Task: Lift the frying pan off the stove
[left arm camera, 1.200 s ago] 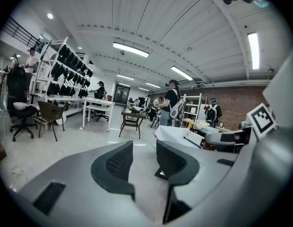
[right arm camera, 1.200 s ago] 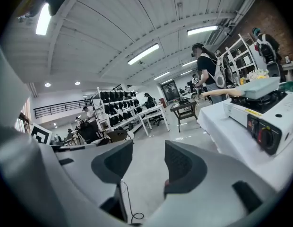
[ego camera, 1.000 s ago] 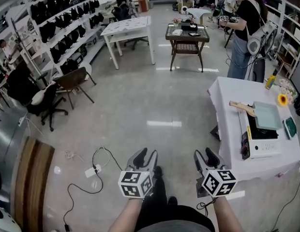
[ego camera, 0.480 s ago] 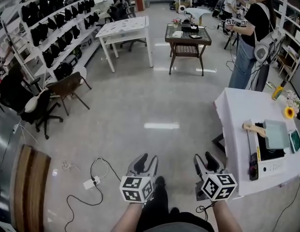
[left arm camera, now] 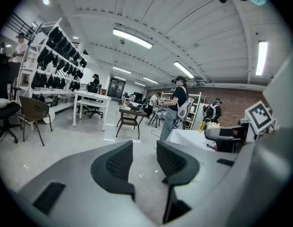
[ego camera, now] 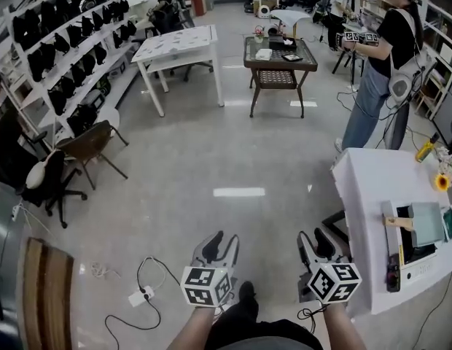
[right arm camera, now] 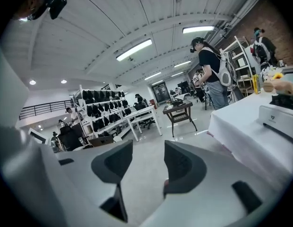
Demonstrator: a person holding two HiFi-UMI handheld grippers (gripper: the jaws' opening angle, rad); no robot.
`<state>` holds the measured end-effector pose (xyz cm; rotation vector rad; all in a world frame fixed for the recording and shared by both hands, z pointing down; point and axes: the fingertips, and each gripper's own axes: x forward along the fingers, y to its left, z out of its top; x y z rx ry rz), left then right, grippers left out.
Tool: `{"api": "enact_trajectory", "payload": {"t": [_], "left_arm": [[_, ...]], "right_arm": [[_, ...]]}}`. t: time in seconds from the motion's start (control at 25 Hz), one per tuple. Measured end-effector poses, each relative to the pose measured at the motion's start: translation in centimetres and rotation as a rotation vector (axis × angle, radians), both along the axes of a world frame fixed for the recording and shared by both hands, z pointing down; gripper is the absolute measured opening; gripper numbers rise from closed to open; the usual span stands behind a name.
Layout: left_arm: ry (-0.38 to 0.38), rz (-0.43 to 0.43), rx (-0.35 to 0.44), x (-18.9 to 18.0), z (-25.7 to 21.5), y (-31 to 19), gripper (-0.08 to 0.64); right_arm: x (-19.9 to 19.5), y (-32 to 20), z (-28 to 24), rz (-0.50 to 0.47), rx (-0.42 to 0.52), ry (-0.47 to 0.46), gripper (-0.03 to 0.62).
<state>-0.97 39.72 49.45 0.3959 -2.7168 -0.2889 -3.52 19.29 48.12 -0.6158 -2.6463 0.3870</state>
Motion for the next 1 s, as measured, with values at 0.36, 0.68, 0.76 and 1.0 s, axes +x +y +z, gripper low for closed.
{"api": "enact_trajectory", "payload": {"t": [0.36,0.68,0.76,1.0], "left_arm": [[0.007,0.066,0.014,-5.2,0.6,1.8,0.133],[0.034,0.139,0.025,-8.0,1.8,0.2,0.133],[0.035,0.170,0.020,-9.1,1.7,-0.9,0.133],[0.037,0.269,0.012,-13.2,1.6,-7.0,0.133]], "right_arm": [[-3.6,1.1,0.1,0.083,0.031,0.005,0.198],[-4.9,-0.8,0.5,0.162,0.030,0.011,0.198],[-5.4,-1.8,0.5,0.191,0.021,0.007,0.198],[-6.8,-7.3,1.0,0.275,0.004,0.014,0.198]]}}
